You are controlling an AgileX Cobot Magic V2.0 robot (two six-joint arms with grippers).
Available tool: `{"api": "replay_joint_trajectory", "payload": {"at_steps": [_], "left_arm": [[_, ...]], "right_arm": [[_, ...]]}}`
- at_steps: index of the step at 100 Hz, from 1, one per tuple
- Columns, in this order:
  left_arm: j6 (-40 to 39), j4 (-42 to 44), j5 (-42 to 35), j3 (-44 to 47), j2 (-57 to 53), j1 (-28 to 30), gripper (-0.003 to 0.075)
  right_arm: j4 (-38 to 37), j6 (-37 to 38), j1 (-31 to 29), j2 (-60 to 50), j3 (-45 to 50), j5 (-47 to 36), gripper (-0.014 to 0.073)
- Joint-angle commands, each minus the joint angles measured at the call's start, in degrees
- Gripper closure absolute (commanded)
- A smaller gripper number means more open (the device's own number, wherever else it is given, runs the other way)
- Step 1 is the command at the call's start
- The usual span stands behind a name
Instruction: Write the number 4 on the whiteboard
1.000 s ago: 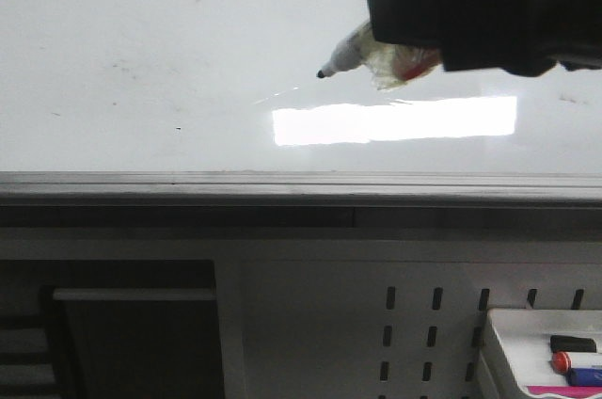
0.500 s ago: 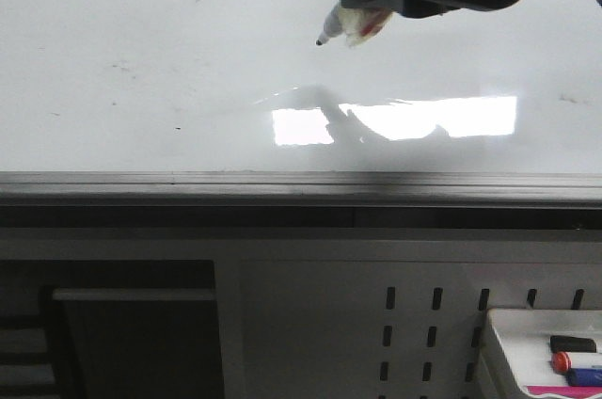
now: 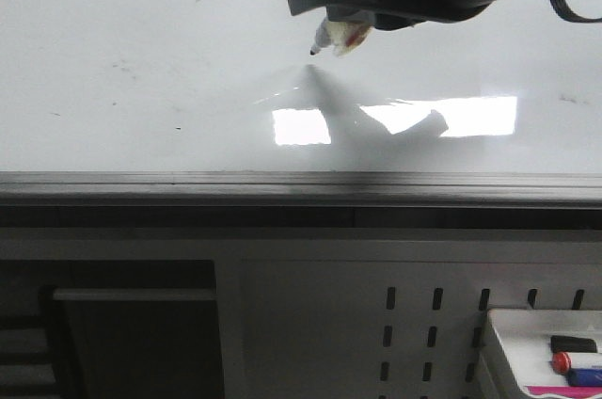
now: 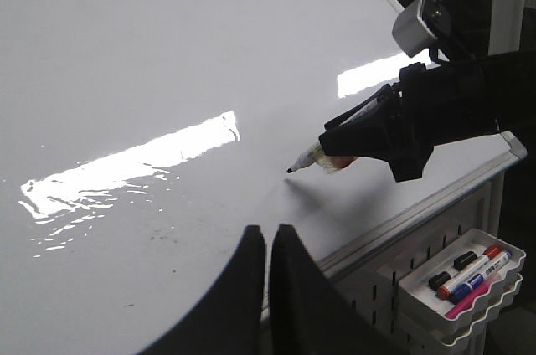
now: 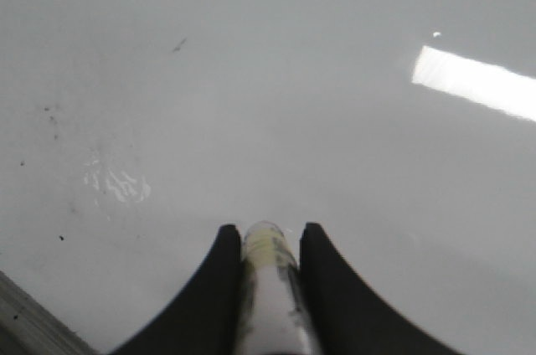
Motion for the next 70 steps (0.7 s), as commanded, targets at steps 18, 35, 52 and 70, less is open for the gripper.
{"api": "replay_joint_trajectory", "payload": {"at_steps": [18, 35, 52, 70], "left_arm": [[-0.5, -3.2, -1.4, -1.5, 0.7, 0.0, 0.0741], [-0.5, -3.2, -1.4, -1.5, 0.7, 0.0, 0.0741], [-0.5, -3.2, -1.3, -1.5, 0.7, 0.0, 0.0741], [-0.5, -3.2, -1.3, -1.5, 0.7, 0.0, 0.0741]], "right_arm": [[-1.9, -0.2, -0.7, -1.3, -2.0, -6.9, 0.0658], [-1.9, -0.2, -2.3, -0.6, -2.0, -6.9, 0.0658], [-1.9, -0.2, -3.1, 1.0, -2.0, -6.4, 0.0658], [-1.9, -0.2, -3.1, 2.1, -2.0, -2.9, 0.0658]]}}
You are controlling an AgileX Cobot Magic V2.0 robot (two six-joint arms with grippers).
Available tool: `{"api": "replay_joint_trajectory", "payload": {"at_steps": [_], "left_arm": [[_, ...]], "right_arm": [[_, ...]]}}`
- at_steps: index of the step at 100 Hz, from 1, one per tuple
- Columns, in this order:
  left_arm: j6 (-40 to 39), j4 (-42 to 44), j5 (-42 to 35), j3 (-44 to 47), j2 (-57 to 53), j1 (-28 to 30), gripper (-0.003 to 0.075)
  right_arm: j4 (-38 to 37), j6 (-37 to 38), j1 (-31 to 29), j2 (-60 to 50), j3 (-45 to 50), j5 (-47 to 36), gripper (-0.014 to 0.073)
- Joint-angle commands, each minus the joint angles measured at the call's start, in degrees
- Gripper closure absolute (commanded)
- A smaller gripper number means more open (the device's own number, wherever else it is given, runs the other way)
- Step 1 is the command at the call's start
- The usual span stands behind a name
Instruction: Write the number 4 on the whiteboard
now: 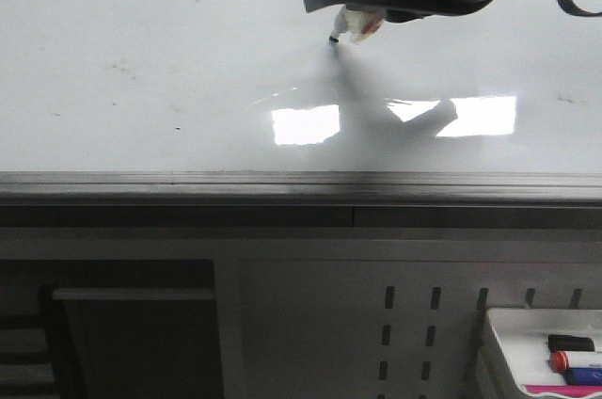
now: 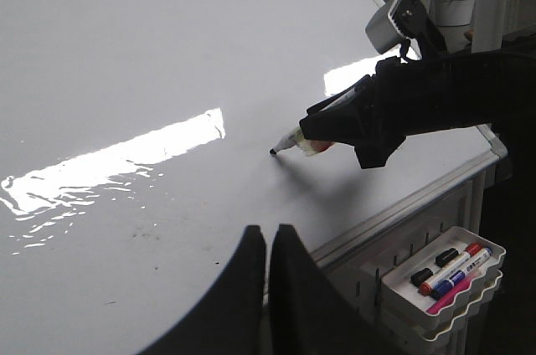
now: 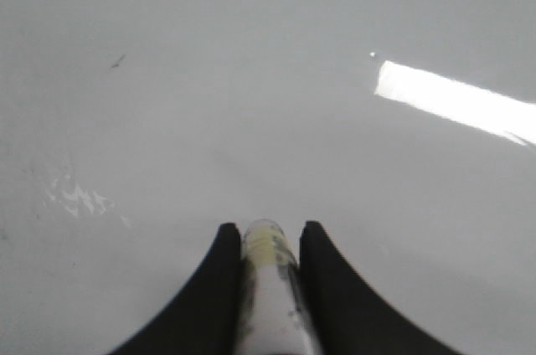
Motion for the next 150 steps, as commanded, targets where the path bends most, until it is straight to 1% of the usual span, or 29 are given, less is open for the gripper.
{"api": "replay_joint_trajectory", "payload": {"at_steps": [1, 16, 30, 67, 81, 86, 89, 91, 92, 99, 102, 105, 107, 112, 114, 115, 119, 125, 150], "left_arm": [[-0.5, -2.5, -2.5, -1.5, 0.7, 0.0, 0.0741], [-0.5, -2.5, -2.5, -1.5, 0.7, 0.0, 0.0741], [-0.5, -2.5, -2.5, -1.5, 0.7, 0.0, 0.0741], [-0.5, -2.5, -2.5, -1.5, 0.7, 0.0, 0.0741], [-0.5, -2.5, -2.5, -1.5, 0.6, 0.0, 0.0741], [-0.5, -2.5, -2.5, -1.5, 0.6, 0.0, 0.0741], [-0.5, -2.5, -2.5, -1.5, 0.6, 0.0, 0.0741], [-0.5, -2.5, -2.5, -1.5, 0.6, 0.0, 0.0741], [-0.5, -2.5, -2.5, -1.5, 0.6, 0.0, 0.0741], [-0.5, -2.5, -2.5, -1.5, 0.6, 0.0, 0.0741], [-0.5, -2.5, -2.5, -1.5, 0.6, 0.0, 0.0741], [-0.5, -2.5, -2.5, -1.5, 0.6, 0.0, 0.0741], [-0.5, -2.5, -2.5, -1.5, 0.6, 0.0, 0.0741], [-0.5, -2.5, -2.5, -1.5, 0.6, 0.0, 0.0741], [-0.5, -2.5, -2.5, -1.5, 0.6, 0.0, 0.0741], [-0.5, -2.5, -2.5, -1.5, 0.6, 0.0, 0.0741], [-0.5, -2.5, -2.5, -1.5, 0.6, 0.0, 0.0741], [-0.5, -2.5, -2.5, -1.5, 0.6, 0.0, 0.0741], [-0.5, -2.5, -2.5, -1.5, 0.6, 0.0, 0.0741]], "right_arm": [[-0.6, -0.2, -0.7, 0.1, -1.4, 0.6, 0.0658], [-0.6, -0.2, -0.7, 0.2, -1.4, 8.5, 0.0658], [-0.5, -0.2, -0.7, 0.2, -1.4, 13.2, 0.0658], [-0.5, -0.2, -0.7, -0.2, -1.4, 13.5, 0.0658], [0.2, -0.5, -0.7, -1.3, -1.4, 12.0, 0.0658], [2.3, -3.2, -0.7, -1.9, -1.4, 11.9, 0.0658], [4.3, -6.7, -0.9, -2.2, -1.4, 11.7, 0.0658], [7.3, -9.3, -0.9, -2.4, -1.4, 11.7, 0.0658], [7.3, -10.3, -0.9, -2.5, -1.4, 11.5, 0.0658], [18.5, -20.5, -0.9, -3.1, -1.3, 7.9, 0.0658], [24.7, -24.9, -0.9, -3.4, -1.3, 5.7, 0.0658], [29.1, -30.1, -0.9, -3.6, -1.3, 2.2, 0.0658], [32.2, -32.1, -0.9, -3.8, -1.3, 0.2, 0.0658], [38.7, -39.6, -0.9, -4.3, -1.3, -3.9, 0.0662], [40.0, -41.3, -0.9, -4.6, -1.3, -4.8, 0.0664], [41.2, -43.4, -0.9, -4.7, -1.3, -5.7, 0.0666], [43.8, -46.5, -0.9, -5.2, -1.3, -6.2, 0.0666], [46.5, -49.2, -0.9, -5.9, -1.3, -5.8, 0.0666], [46.6, -49.2, -0.9, -6.3, -1.3, -5.2, 0.0666]]}}
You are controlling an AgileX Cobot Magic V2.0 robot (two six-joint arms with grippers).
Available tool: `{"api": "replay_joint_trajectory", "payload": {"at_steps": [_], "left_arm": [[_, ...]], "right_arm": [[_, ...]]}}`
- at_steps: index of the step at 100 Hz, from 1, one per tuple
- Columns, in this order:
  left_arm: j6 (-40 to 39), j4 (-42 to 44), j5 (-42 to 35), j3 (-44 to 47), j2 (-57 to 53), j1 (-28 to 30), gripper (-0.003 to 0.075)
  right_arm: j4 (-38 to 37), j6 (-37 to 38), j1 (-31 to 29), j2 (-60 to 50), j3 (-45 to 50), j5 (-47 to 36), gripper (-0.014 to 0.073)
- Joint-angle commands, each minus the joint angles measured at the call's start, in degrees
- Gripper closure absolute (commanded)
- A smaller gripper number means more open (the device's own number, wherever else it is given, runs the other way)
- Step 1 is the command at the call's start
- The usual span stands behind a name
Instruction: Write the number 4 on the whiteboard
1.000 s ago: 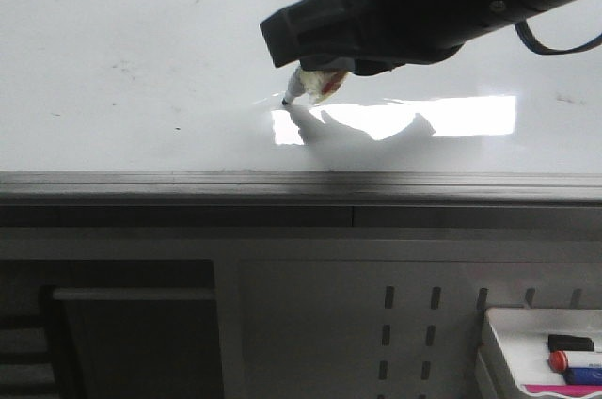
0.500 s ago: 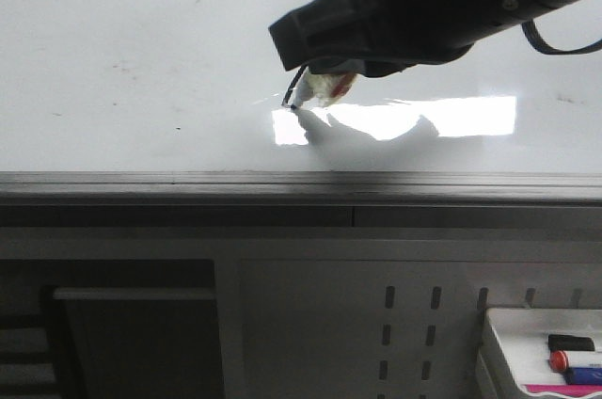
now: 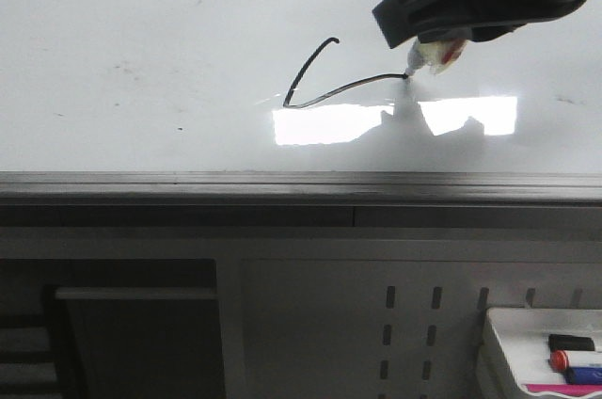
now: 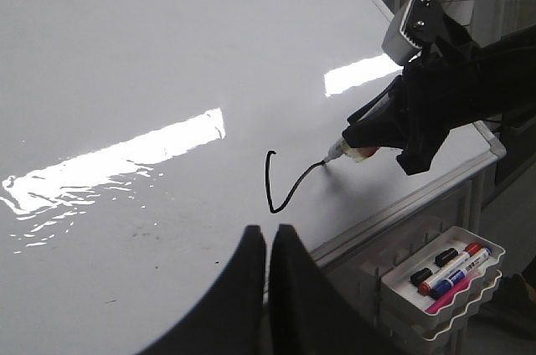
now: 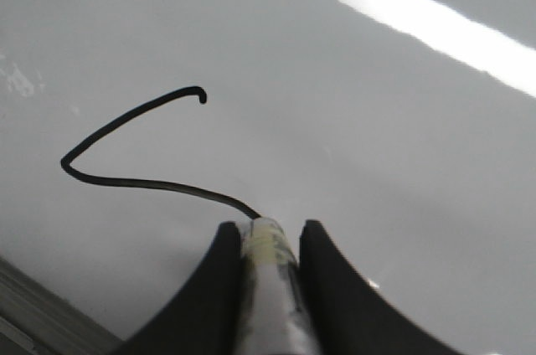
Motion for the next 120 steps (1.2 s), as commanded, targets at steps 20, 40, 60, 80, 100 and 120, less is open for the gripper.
{"api": "replay_joint_trajectory", "payload": {"at_steps": [20, 40, 60, 80, 100, 120], "left_arm": [[-0.5, -2.5, -2.5, -1.5, 0.6, 0.0, 0.0741], [-0.5, -2.5, -1.7, -1.5, 0.5, 0.0, 0.0741], [-0.5, -2.5, -1.3, -1.5, 0.5, 0.0, 0.0741], [-0.5, -2.5, -1.3, -1.5, 0.5, 0.0, 0.0741], [-0.5, -2.5, -1.3, -1.5, 0.5, 0.0, 0.0741], [-0.5, -2.5, -1.3, -1.5, 0.5, 0.0, 0.0741]], "right_arm": [[1.3, -1.3, 0.3, -5.8, -1.8, 5.5, 0.0666], [-1.0, -1.3, 1.0, -5.9, -4.8, 10.1, 0.0666], [-3.0, -1.3, 0.5, -2.6, -6.3, 9.5, 0.0666], [-4.0, -1.3, -0.1, 0.4, -9.1, 9.2, 0.0666], [-4.4, -1.3, -0.1, 2.0, -10.6, 3.1, 0.0666], [-4.1, -1.3, -0.1, 2.2, -10.6, 5.2, 0.0666]]}}
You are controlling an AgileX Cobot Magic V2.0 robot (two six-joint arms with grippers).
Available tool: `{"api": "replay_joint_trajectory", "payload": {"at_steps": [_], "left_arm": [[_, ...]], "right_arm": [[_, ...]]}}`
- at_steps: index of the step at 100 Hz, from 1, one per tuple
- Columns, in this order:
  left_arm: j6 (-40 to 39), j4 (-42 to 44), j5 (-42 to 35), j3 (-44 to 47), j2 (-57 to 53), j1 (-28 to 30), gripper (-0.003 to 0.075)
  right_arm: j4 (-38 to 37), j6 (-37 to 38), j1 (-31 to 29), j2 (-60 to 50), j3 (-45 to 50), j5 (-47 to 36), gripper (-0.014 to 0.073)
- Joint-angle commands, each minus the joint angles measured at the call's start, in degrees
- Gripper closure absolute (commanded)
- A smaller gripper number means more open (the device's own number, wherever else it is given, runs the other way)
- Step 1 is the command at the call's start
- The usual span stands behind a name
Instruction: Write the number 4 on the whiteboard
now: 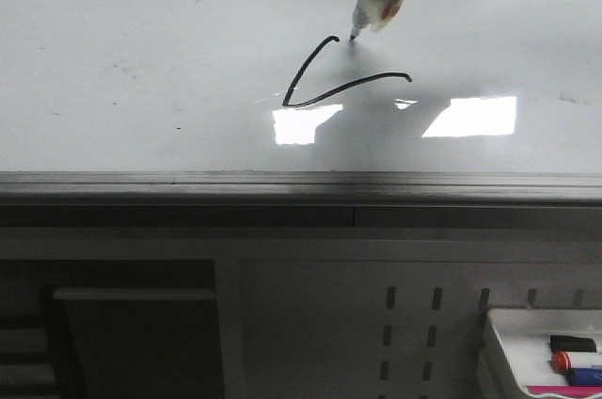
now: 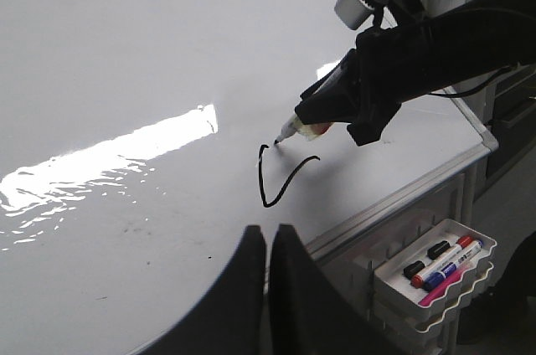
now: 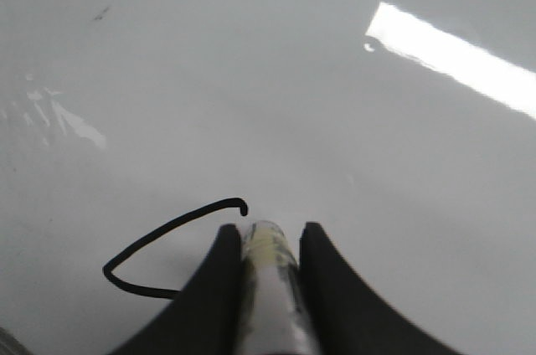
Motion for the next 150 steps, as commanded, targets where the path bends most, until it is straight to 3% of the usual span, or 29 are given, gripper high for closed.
{"api": "replay_joint_trajectory", "payload": {"at_steps": [1, 38, 52, 86, 128, 150], "left_arm": [[-0.5, -2.4, -2.6, -1.5, 0.7, 0.0, 0.0741], [-0.5, -2.4, -2.6, -1.5, 0.7, 0.0, 0.0741], [-0.5, -2.4, -2.6, -1.5, 0.7, 0.0, 0.0741], [-0.5, -2.4, -2.6, -1.5, 0.7, 0.0, 0.0741], [-0.5, -2.5, -2.5, -1.5, 0.7, 0.0, 0.0741], [-0.5, -4.2, -0.1, -2.2, 1.2, 0.0, 0.0718]], "right_arm": [[-2.6, -0.5, -0.3, -1.3, -2.1, 0.4, 0.0666], [4.0, -0.5, -0.9, 2.1, -2.1, -1.0, 0.0666], [12.1, -1.5, -0.6, 2.1, -2.0, -2.0, 0.0666], [11.8, 0.9, 12.7, 2.1, 5.9, -8.5, 0.0666], [11.8, 0.5, 13.5, -3.8, 3.5, -9.5, 0.0666], [11.8, -7.5, 15.9, -13.6, -0.3, -3.7, 0.0666]]}}
